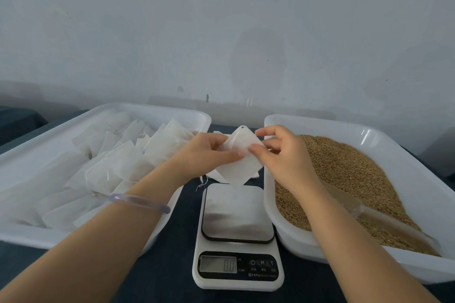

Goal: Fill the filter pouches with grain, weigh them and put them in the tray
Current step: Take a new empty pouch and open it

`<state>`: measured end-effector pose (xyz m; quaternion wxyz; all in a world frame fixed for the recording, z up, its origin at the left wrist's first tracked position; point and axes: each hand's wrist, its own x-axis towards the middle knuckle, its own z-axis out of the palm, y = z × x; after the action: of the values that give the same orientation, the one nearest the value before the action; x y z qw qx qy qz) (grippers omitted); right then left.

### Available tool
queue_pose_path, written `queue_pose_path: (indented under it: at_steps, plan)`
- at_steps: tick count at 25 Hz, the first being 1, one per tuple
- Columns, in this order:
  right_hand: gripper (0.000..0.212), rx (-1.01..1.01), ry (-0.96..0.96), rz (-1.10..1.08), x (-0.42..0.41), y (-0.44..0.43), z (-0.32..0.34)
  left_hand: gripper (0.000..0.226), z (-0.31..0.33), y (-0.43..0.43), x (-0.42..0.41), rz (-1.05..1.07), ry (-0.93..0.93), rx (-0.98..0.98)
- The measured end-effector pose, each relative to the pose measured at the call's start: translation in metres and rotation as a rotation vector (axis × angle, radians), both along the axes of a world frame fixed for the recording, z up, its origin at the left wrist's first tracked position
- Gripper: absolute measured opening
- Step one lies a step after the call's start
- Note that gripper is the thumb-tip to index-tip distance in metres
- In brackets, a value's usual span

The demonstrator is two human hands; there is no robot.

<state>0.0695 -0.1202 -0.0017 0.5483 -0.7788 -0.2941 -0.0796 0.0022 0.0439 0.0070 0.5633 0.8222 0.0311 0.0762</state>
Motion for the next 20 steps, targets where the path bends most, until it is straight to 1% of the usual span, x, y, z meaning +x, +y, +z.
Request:
queue_pose_path:
  at_steps: [1,5,7,9,11,13,14,16,17,18,20]
  plan:
    - [0.015,0.024,0.006,-0.01,0.0003,-0.0006,0.0005,0.006,-0.0005,0.0013,0.0006,0.032,-0.004,-0.007]
    - [0.021,0.076,-0.024,-0.013,-0.0027,-0.0025,0.004,0.013,0.0005,0.0047,-0.0005,0.078,0.024,-0.017]
    - [0.025,0.06,-0.033,0.015,-0.0044,-0.0023,0.0046,0.011,0.002,0.0038,-0.0029,0.026,0.06,0.013]
    - [0.027,0.012,-0.077,0.025,-0.0055,-0.0017,0.0041,0.022,0.0024,0.0023,-0.0038,-0.029,0.092,0.02]
    - [0.022,-0.04,-0.152,0.02,-0.0062,-0.0024,0.003,0.033,0.001,0.0019,-0.0034,-0.021,0.085,0.029]
    - [0.013,-0.053,-0.174,0.067,-0.0079,-0.0031,0.0023,0.031,0.0003,0.0022,-0.0033,0.0,0.051,0.065]
    - [0.007,-0.043,-0.115,0.135,-0.0092,-0.0034,0.0035,0.026,0.0003,0.0023,-0.0036,0.013,0.041,0.083]
    - [0.023,0.004,0.077,0.238,-0.0095,-0.0032,0.0055,0.016,0.0001,0.004,-0.0035,0.022,0.037,0.088]
    - [0.028,0.026,0.168,0.247,-0.0081,-0.0033,0.0065,0.012,0.0001,0.0046,-0.0035,0.003,0.047,0.079]
    - [0.032,0.031,0.234,0.234,-0.0071,-0.0036,0.0085,0.016,0.0001,0.0045,-0.0039,-0.035,0.065,0.07]
    - [0.036,-0.013,0.315,0.243,-0.0031,-0.0057,0.0101,0.037,-0.0016,0.0063,-0.004,-0.114,0.119,0.063]
